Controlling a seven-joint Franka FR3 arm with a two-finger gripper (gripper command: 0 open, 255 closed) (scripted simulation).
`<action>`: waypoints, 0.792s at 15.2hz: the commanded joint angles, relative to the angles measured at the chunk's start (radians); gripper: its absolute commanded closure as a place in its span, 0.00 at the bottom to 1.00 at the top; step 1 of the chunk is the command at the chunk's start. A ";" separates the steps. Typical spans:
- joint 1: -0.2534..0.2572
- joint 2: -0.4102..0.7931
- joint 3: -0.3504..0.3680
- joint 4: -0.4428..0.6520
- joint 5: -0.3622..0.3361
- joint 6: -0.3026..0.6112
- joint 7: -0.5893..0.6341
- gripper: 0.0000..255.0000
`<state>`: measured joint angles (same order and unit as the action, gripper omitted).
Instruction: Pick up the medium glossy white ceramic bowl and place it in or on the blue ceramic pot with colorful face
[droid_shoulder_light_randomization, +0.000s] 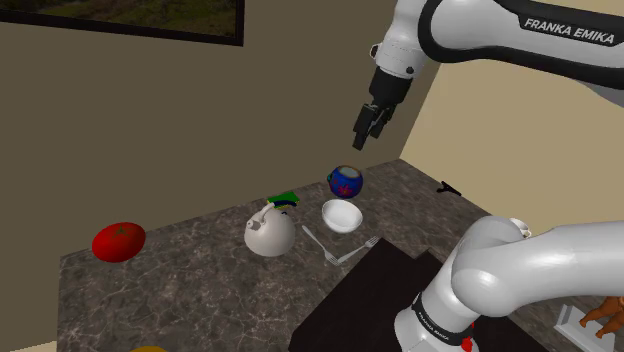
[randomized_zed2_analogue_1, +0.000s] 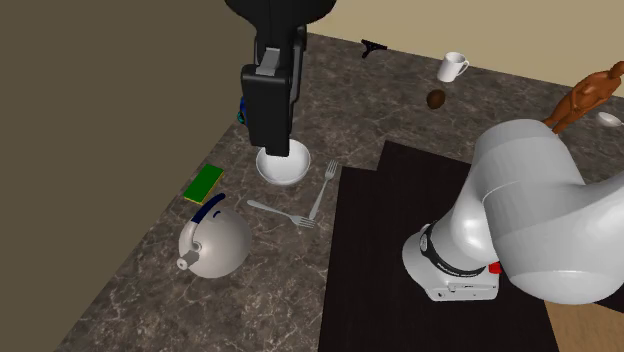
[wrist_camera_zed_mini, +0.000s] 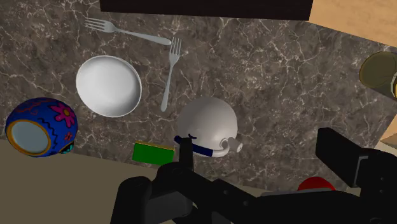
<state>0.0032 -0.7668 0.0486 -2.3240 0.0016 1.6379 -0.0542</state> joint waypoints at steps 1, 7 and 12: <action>0.000 0.000 0.000 0.000 0.000 0.000 0.000 0.00; -0.021 0.042 -0.016 -0.161 -0.044 0.191 -0.021 0.00; -0.045 0.119 -0.031 -0.265 -0.086 0.364 -0.032 0.00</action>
<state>-0.0390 -0.6653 0.0162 -2.5697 -0.0780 1.9650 -0.0897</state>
